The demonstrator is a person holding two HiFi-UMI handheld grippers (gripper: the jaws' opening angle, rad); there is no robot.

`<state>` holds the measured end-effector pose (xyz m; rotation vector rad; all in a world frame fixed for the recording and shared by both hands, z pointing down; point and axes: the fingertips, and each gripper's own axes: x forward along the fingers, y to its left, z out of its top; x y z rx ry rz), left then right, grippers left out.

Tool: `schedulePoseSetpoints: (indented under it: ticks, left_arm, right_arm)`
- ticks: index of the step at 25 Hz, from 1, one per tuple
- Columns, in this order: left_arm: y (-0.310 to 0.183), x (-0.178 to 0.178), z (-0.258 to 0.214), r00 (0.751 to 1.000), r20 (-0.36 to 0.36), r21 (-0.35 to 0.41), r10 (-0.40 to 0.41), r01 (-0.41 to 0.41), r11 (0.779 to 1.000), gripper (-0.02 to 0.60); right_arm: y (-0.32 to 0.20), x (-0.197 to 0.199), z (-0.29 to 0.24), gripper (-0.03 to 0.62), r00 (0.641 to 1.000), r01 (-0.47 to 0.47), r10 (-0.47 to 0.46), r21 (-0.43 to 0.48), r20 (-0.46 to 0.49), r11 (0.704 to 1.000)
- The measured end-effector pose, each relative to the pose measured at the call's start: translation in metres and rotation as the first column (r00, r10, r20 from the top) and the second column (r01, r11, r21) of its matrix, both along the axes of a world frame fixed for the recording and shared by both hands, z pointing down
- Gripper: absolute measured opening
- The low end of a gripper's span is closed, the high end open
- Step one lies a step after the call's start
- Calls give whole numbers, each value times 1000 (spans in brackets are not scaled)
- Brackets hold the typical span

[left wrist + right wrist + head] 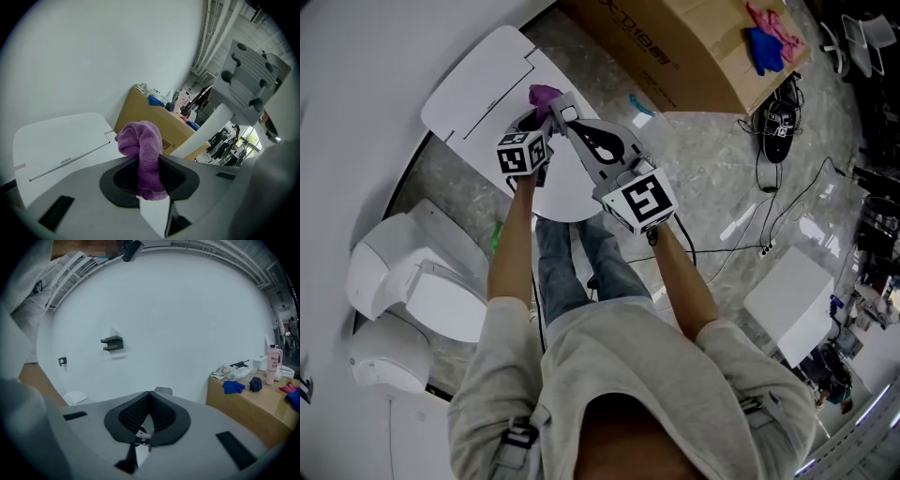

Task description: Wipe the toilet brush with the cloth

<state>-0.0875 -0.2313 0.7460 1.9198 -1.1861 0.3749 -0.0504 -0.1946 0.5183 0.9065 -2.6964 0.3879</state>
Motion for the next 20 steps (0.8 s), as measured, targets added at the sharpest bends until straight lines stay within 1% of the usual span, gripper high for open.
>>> schedulePoseSetpoints:
  ticks: [3, 9, 12, 15, 17, 20]
  left_arm:
    - [0, -4, -12, 1000, 7, 36, -14, 14, 999, 109]
    - [9, -21, -59, 998, 37, 152, -41, 35, 988, 109]
    - [18, -36, -87, 996, 61, 209, -65, 51, 977, 109]
    - [27, -49, -119, 993, 55, 262, -103, 85, 961, 109]
    - [32, -52, -139, 992, 50, 294, -114, 95, 951, 109]
    - [41, -54, -167, 991, 62, 329, -116, 90, 940, 109]
  right_arm:
    - [0, 2, 0, 31, 1000, -2, 2, 3, -4, 1000]
    - [-2, 3, 1, 31, 1000, -2, 2, 11, -21, 1000]
    - [-3, 3, 3, 31, 1000, -7, 8, 15, -27, 1000]
    - [-3, 2, 5, 31, 999, -13, 13, 11, -42, 1000]
    - [-2, 1, 7, 31, 998, -12, 13, 4, -58, 1000]
    - [1, 1, 6, 31, 998, -16, 15, -11, -69, 1000]
